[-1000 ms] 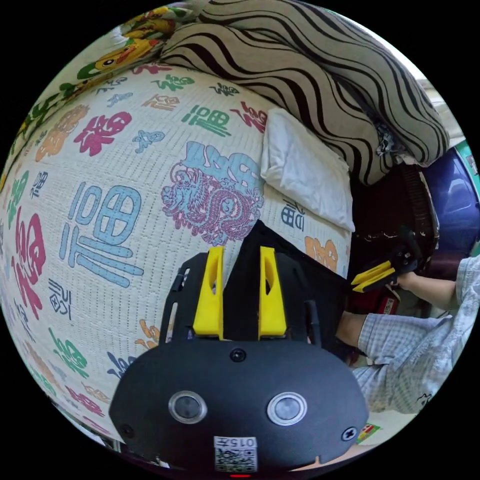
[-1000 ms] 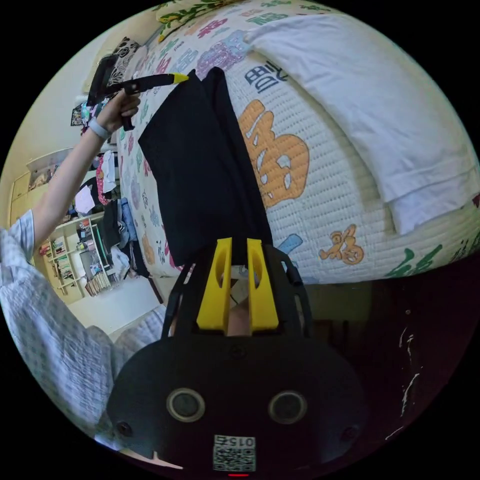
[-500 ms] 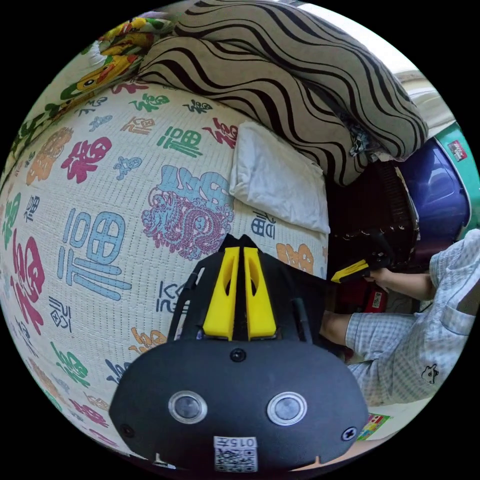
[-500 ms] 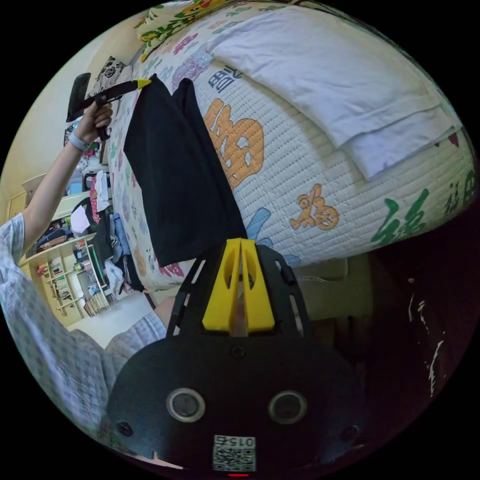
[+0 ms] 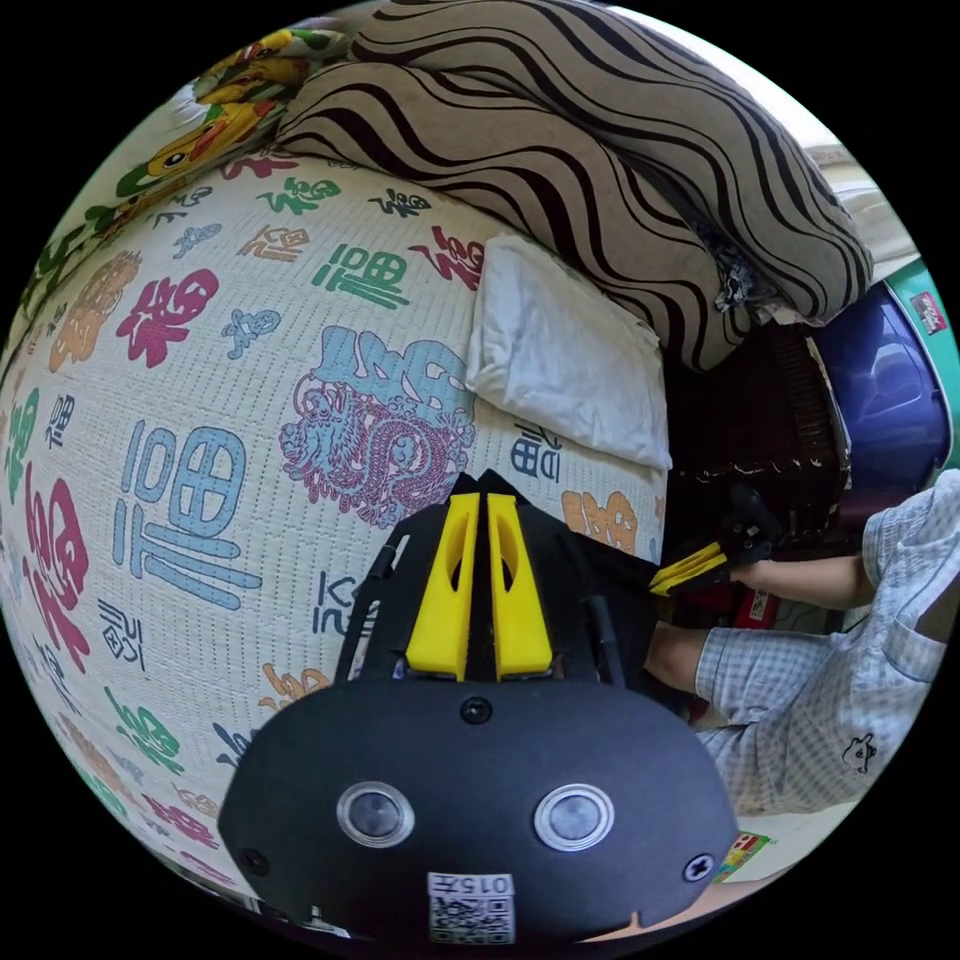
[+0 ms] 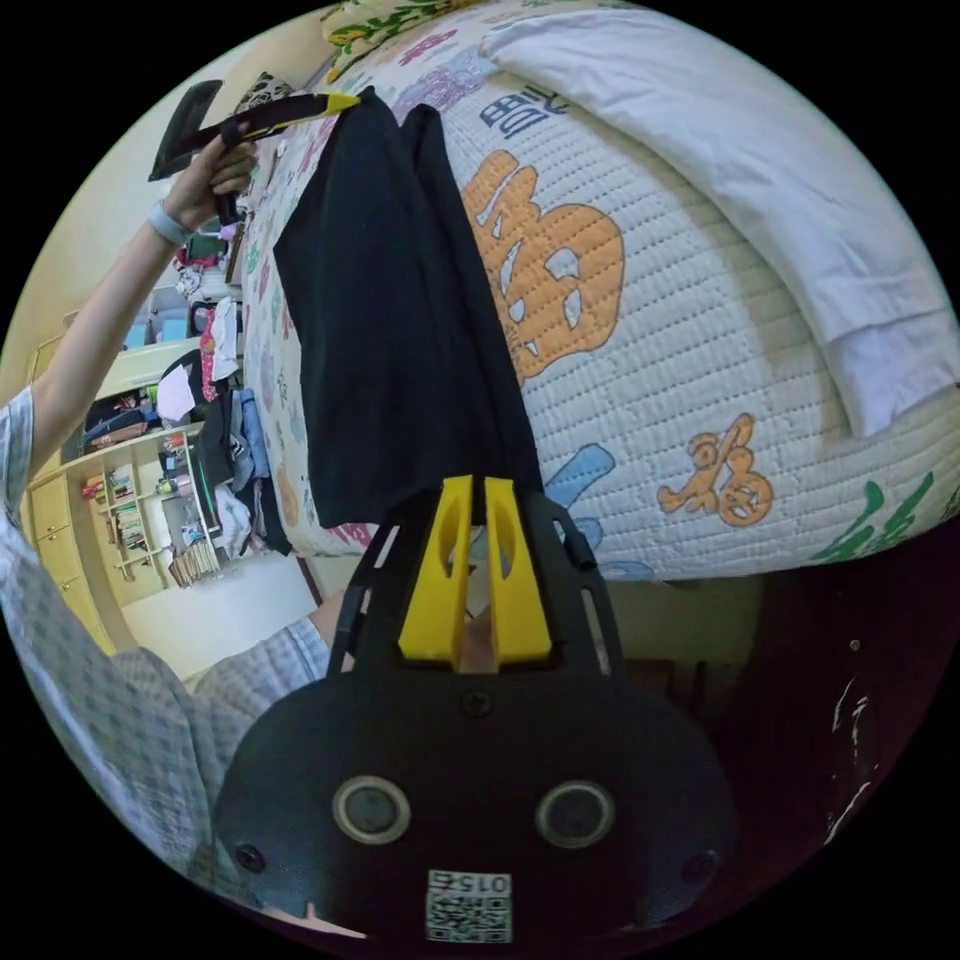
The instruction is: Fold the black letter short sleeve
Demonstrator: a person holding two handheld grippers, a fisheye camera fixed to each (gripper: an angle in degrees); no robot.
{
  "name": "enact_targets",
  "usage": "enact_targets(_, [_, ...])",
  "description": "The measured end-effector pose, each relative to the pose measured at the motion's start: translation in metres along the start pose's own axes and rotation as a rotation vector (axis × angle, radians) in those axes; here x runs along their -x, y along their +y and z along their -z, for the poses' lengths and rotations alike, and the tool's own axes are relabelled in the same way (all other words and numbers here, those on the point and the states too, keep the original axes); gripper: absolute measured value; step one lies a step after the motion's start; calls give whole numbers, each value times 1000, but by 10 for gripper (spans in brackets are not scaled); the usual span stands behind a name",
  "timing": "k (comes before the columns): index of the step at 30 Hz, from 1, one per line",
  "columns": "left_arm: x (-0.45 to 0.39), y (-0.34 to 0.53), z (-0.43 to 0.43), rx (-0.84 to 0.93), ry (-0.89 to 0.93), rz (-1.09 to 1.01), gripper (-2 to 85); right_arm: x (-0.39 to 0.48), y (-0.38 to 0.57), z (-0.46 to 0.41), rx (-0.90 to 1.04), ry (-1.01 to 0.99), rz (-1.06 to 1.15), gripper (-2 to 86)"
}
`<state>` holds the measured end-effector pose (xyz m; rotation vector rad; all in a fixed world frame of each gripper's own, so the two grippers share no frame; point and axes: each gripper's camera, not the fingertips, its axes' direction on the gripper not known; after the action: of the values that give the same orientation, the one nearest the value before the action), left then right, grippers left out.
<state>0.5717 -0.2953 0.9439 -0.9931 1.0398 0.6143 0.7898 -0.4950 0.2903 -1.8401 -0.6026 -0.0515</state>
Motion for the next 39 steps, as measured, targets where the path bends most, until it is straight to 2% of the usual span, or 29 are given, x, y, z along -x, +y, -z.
enact_targets(4, [0,-3,0,13,-14,-19,-2,5,6,12,-24,60,25,70])
enact_targets(7, [2,-3,-1,14,-13,-14,-2,14,-1,4,47,71,78,88])
enact_targets(11, [6,1,1,13,-5,-4,-2,23,-7,2,50,234,49,23])
enact_targets(18, [-3,7,14,-22,-28,-43,0,5,10,35,-67,109,-119,7])
enact_targets(23, [7,6,-16,18,-155,24,-4,-5,-2,26,0,73,-154,19])
enact_targets(25, [15,11,-24,33,-321,103,-5,-6,-8,22,35,51,-171,31])
enact_targets(27, [19,20,-12,-11,-355,145,-4,-4,-8,30,25,61,-182,50])
enact_targets(31, [19,76,51,-179,-261,220,0,18,-17,67,-35,213,-100,49])
enact_targets(34, [21,142,75,-195,-169,301,-1,48,-44,82,-85,135,59,46])
enact_targets(39, [44,246,52,-173,-59,532,-8,85,-83,42,43,-9,224,36])
